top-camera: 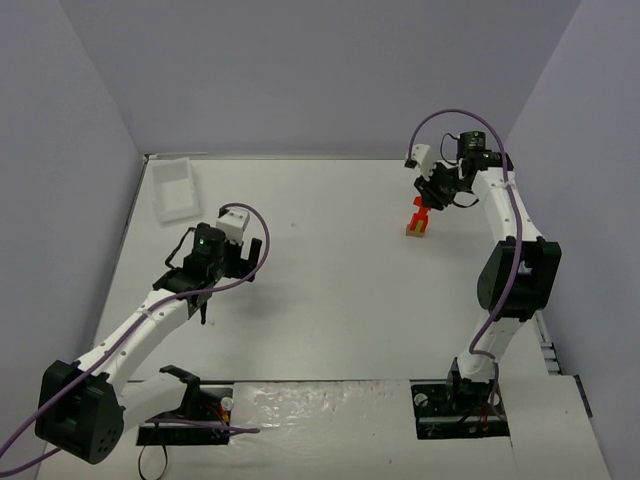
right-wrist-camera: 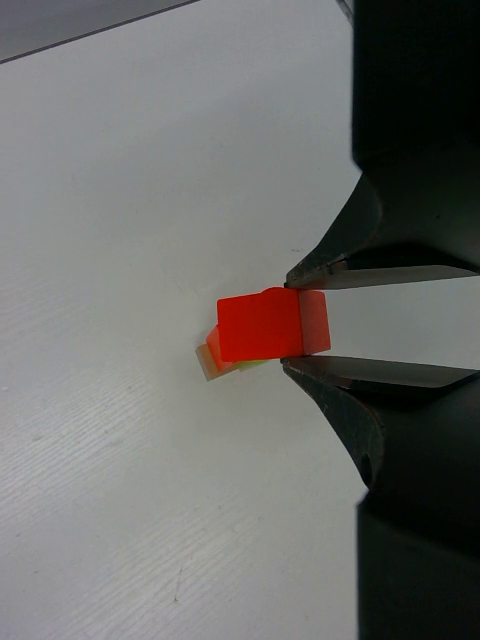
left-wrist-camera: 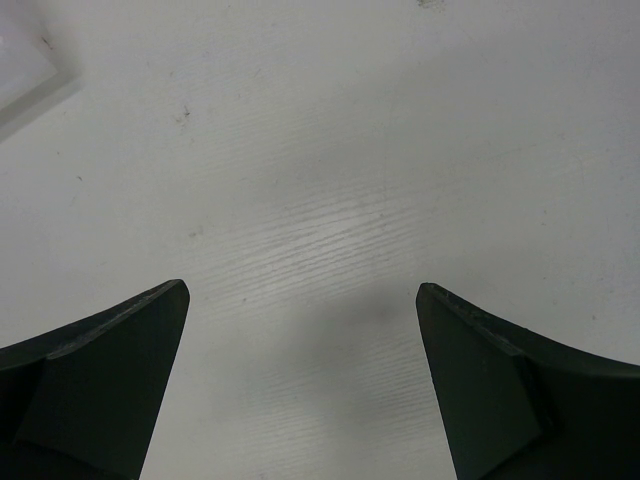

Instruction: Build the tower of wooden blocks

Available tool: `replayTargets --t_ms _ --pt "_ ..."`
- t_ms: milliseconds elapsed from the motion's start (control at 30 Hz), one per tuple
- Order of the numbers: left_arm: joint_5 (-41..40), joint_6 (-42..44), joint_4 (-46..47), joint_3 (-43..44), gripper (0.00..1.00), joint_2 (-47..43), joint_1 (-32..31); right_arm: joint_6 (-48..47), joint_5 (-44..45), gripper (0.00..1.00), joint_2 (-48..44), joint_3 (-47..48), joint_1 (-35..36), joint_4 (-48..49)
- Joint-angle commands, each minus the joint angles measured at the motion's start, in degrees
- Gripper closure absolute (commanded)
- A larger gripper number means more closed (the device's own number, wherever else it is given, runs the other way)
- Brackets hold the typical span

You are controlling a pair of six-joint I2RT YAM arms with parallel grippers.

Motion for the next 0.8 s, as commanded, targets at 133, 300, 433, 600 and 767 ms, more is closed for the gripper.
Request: replayTargets --t_ms 133,300,433,600,767 --pt "0.8 1.1 3.7 0.7 0.03 0.2 -0.3 -0.3 0.6 1.00 -0.2 3.3 0.2 -0.1" --pt "0.8 1.3 3.7 0.7 0.03 0.3 -0.3 -0.1 0.4 1.00 0.6 3.4 0.1 -0.1" --pt "1.0 1.4 3.7 0.7 0.03 0.4 -0.3 -0.1 0.8 0.99 0.9 3.5 0.1 0.0" --pt "1.1 1.4 3.9 0.7 0.03 0.4 -0.4 0.1 0.9 0.98 1.0 3.7 -0.1 0.0" --pt "1.1 1.3 3.9 0.8 0.03 0.5 -0.4 0.2 0.8 0.97 1.1 3.9 -0.1 0.0"
